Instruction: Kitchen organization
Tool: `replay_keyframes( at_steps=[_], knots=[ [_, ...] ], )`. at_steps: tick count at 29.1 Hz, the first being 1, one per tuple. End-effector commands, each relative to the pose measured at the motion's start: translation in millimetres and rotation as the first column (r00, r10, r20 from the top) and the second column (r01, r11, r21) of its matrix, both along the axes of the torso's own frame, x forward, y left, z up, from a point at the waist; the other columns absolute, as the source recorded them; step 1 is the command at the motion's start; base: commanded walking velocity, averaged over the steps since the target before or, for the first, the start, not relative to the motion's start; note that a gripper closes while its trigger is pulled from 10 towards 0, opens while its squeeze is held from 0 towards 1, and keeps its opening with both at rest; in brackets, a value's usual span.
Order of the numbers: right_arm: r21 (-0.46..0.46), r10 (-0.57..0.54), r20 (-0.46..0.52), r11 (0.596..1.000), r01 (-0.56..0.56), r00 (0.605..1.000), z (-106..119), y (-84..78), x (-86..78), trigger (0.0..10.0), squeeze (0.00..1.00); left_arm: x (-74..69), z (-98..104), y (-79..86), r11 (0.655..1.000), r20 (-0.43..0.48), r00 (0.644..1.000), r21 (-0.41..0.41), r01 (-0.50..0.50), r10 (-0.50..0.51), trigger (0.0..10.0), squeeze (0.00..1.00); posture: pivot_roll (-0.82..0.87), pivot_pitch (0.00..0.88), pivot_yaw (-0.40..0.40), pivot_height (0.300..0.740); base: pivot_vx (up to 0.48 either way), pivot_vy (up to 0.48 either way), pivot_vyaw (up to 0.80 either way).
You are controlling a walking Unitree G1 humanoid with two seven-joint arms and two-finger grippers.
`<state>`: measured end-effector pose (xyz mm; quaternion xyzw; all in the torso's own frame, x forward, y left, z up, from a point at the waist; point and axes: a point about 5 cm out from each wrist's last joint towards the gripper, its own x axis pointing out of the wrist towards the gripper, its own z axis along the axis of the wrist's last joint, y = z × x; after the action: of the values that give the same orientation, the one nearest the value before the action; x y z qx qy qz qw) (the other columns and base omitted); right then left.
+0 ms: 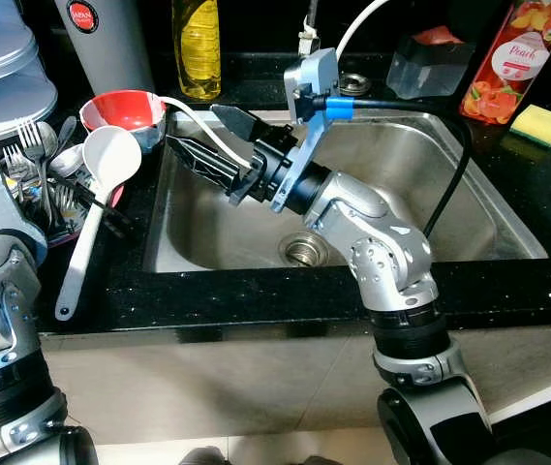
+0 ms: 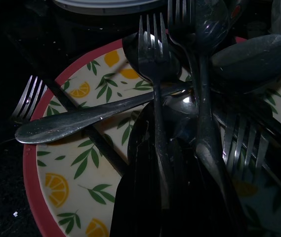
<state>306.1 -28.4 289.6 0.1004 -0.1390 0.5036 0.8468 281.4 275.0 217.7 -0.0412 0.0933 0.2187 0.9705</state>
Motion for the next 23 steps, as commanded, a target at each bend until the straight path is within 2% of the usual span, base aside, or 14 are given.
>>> replay_keyframes(
  at_steps=[1,3,4,5,6,7,9,11,14,16,18,19,22,23],
  knots=[
    [0.010,0.006,-0.008,1.000,-0.006,1.000,0.7,-0.9,-1.3,10.0,0.00,0.8,1.9,3.4,0.998,0.028,1.000,0.056,-0.010,0.008,10.0,0.00,0.19,0.037,-0.001,0.740,0.000,0.000,0.00],
    [0.010,0.005,-0.010,1.000,-0.005,1.000,0.6,-0.7,-1.1,10.0,0.00,1.5,27.3,-2.1,0.988,0.195,0.980,0.155,-0.005,-0.026,10.0,0.00,0.19,0.037,-0.001,0.740,0.000,0.000,0.00],
    [0.010,0.005,-0.010,1.000,-0.005,1.000,0.6,-0.7,-1.1,10.0,0.00,1.5,27.3,-2.1,0.988,0.195,0.980,0.155,-0.005,-0.026,10.0,0.00,0.19,0.037,-0.001,0.740,0.000,0.000,0.00],
    [0.011,0.005,-0.011,1.000,-0.005,1.000,0.6,-0.7,-1.1,10.0,0.00,1.4,40.7,-8.3,0.981,0.274,0.959,0.192,0.012,-0.065,10.0,0.00,0.19,0.036,-0.002,0.740,0.000,0.000,0.00],
    [0.011,0.005,-0.011,1.000,-0.005,1.000,0.6,-0.7,-1.1,10.0,0.00,1.4,40.7,-8.3,0.981,0.274,0.959,0.192,0.012,-0.065,10.0,0.00,0.19,0.036,-0.002,0.740,0.000,0.000,0.00],
    [0.011,0.004,-0.011,1.000,-0.004,1.000,0.5,-0.7,-1.0,10.0,0.00,1.1,52.0,-17.0,0.974,0.335,0.935,0.223,0.043,-0.119,10.0,0.00,0.19,0.033,-0.001,0.740,0.000,0.000,0.00],
    [0.013,-0.003,-0.011,1.000,0.003,1.000,0.9,-1.6,-0.8,10.0,0.00,1.0,65.6,-34.1,0.957,0.397,0.892,0.265,0.115,-0.217,10.0,0.00,0.19,0.033,-0.001,0.740,0.000,0.000,0.00],
    [0.016,-0.012,-0.011,1.000,0.012,1.000,1.2,-3.1,-0.1,10.0,0.00,2.4,68.2,-47.6,0.941,0.399,0.868,0.281,0.190,-0.295,10.0,0.00,0.18,0.028,0.002,0.740,0.000,0.000,0.00],
    [0.017,-0.019,-0.012,1.000,0.019,1.000,1.4,-4.2,0.6,10.0,0.00,3.8,67.0,-55.4,0.929,0.388,0.857,0.280,0.241,-0.339,10.0,0.00,0.18,0.028,0.002,0.740,0.000,0.000,0.00],
    [0.021,-0.044,-0.018,0.999,0.044,0.999,1.3,-7.4,3.0,10.0,0.00,7.6,58.1,-77.7,0.882,0.346,0.814,0.250,0.399,-0.466,10.0,0.00,0.18,0.028,0.002,0.740,0.000,0.000,0.00],
    [0.026,-0.071,-0.026,0.997,0.071,0.997,0.7,-10.3,5.8,10.0,0.00,11.0,42.5,-104.1,0.806,0.288,0.753,0.212,0.552,-0.591,10.0,0.00,0.17,0.016,0.005,0.740,0.000,0.000,0.00],
    [0.027,-0.078,-0.028,0.997,0.079,0.997,0.5,-11.1,6.5,10.0,0.00,11.6,37.0,-112.6,0.779,0.274,0.730,0.196,0.595,-0.626,10.0,0.00,0.17,0.016,0.005,0.740,0.000,0.000,0.00],
    [0.030,-0.085,-0.030,0.996,0.085,0.996,0.6,-11.8,6.9,10.0,0.00,14.9,24.3,-120.7,0.769,0.223,0.736,0.175,0.615,-0.639,10.0,0.00,0.17,0.012,0.007,0.740,0.000,0.000,0.00],
    [0.030,-0.087,-0.029,0.996,0.088,0.996,0.2,-11.9,6.6,10.0,0.00,16.9,16.1,-121.7,0.777,0.192,0.753,0.148,0.612,-0.629,10.0,0.00,0.16,0.006,0.010,0.740,0.000,0.000,0.00]
  ],
)
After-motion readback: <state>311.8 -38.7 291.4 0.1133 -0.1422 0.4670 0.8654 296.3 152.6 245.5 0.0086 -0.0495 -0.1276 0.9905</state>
